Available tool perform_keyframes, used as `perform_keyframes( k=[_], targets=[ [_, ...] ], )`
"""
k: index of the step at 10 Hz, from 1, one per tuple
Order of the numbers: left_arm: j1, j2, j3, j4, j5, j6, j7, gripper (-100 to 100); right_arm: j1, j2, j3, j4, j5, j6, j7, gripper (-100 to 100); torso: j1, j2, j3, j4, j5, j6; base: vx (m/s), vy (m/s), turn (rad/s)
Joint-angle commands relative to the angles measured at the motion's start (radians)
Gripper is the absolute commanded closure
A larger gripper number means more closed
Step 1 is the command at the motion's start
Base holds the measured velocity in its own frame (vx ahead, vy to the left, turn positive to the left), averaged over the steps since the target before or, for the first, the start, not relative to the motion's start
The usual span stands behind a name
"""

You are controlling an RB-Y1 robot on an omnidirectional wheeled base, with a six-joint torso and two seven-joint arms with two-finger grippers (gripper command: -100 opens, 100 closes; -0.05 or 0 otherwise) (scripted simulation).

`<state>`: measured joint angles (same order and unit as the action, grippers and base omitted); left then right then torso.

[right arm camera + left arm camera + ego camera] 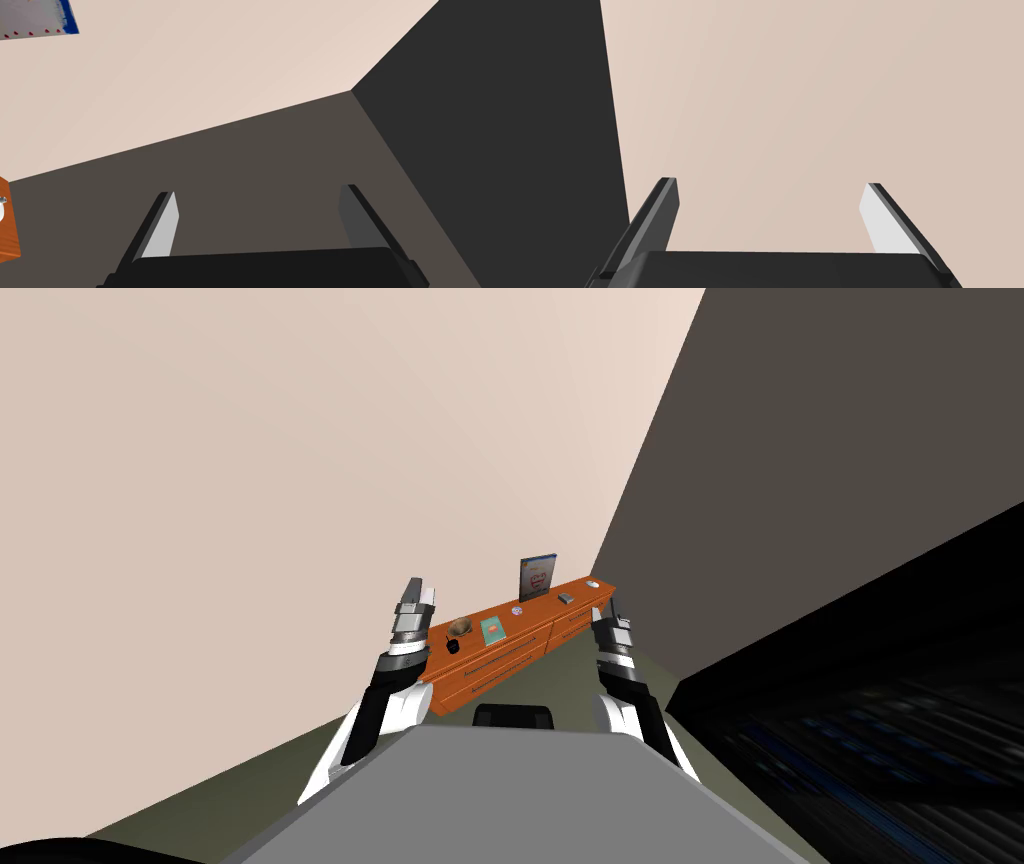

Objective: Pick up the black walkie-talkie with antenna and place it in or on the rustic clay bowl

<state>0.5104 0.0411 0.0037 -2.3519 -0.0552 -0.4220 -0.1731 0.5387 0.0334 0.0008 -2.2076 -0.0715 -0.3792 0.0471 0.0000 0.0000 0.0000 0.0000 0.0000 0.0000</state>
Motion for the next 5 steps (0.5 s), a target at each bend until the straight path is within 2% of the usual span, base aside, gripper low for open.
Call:
perform_keyframes(
  k=[1, 3, 5],
  targets=[
    [-0.005, 0.033, 0.001, 0.039, -0.009, -0.003, -0.025, -100, 0.0, 0.0, 0.0, 0.0, 0.0, 0.0, 0.0, 0, 0.0, 0.0, 0.0, 0.0, 0.0, 0.0, -0.042, 0.059, -0.03],
    [-0.01, 0.053, 0.001, 0.079, -0.018, -0.005, -0.049, -100, 0.0, 0.0, 0.0, 0.0, 0.0, 0.0, 0.0, 0, 0.006, 0.003, 0.002, 0.001, 0.001, 0.0, -0.058, 0.098, -0.04],
    [-0.021, 0.081, 0.0, 0.157, -0.036, -0.009, -0.096, -100, 0.0, 0.0, 0.0, 0.0, 0.0, 0.0, 0.0, 0, 0.009, 0.006, 0.003, 0.001, 0.002, 0.0, -0.109, 0.136, -0.062]
  ],
)
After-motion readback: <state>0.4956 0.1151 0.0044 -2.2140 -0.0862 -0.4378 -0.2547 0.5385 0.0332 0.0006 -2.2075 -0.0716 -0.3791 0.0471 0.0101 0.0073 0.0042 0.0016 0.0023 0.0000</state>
